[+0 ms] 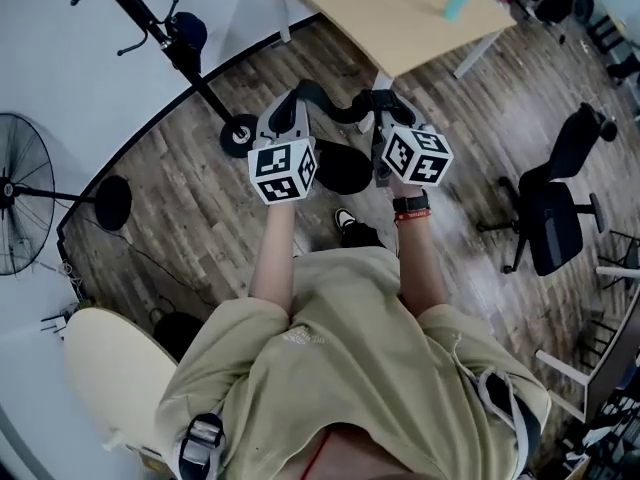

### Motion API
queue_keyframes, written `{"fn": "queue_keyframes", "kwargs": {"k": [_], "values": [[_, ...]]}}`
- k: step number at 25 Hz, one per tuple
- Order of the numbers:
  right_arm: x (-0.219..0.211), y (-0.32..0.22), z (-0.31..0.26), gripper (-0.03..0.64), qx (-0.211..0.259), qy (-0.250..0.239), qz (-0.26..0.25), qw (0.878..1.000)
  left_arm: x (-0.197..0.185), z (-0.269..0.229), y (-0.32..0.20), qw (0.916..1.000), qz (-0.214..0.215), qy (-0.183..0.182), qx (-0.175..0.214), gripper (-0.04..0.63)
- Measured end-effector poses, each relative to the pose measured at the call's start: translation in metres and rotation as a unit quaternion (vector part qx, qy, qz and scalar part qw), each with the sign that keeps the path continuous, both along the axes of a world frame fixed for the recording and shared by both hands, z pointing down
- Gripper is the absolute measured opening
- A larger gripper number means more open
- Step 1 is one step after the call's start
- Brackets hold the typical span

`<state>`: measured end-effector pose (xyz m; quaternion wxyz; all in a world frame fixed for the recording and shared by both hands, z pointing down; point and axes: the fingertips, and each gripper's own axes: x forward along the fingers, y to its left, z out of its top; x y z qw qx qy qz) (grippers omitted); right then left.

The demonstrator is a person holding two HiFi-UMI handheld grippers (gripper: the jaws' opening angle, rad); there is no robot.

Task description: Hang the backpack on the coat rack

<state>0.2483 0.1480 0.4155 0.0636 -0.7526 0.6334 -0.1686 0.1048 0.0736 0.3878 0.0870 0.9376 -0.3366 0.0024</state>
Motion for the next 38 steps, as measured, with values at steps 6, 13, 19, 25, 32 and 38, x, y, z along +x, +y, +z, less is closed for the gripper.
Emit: {"fn": "queue_keyframes", "kwargs": {"k": [6,13,19,25,32,38], "values": [[-0.007,-0.083,-0.002,0.054,0.004,-0.003,-0.117,0.993,-0.008,-0.002,-0.041,0.9954,-0.096,0.001,0.000,0.026],[-0.026,-0.155,0.017,0.057,-0.018,-0.019,-0.228,0.973,-0.028,0.012,-0.084,0.9777,-0.209,-0.008,-0.017,0.026],[-0.049,-0.199,0.016,0.057,-0.025,-0.037,-0.300,0.953,-0.058,0.012,-0.110,0.9572,-0.287,-0.018,-0.034,0.026],[-0.079,-0.238,0.021,0.058,-0.035,-0.040,-0.344,0.937,-0.087,0.020,-0.134,0.9431,-0.328,-0.009,-0.051,0.026],[-0.117,-0.289,0.036,0.060,-0.037,-0.042,-0.361,0.931,-0.127,0.030,-0.176,0.9379,-0.343,0.004,-0.051,0.026],[-0.156,-0.349,0.023,0.061,-0.034,-0.027,-0.375,0.926,-0.166,0.028,-0.237,0.9326,-0.357,0.017,-0.049,0.026]]}}
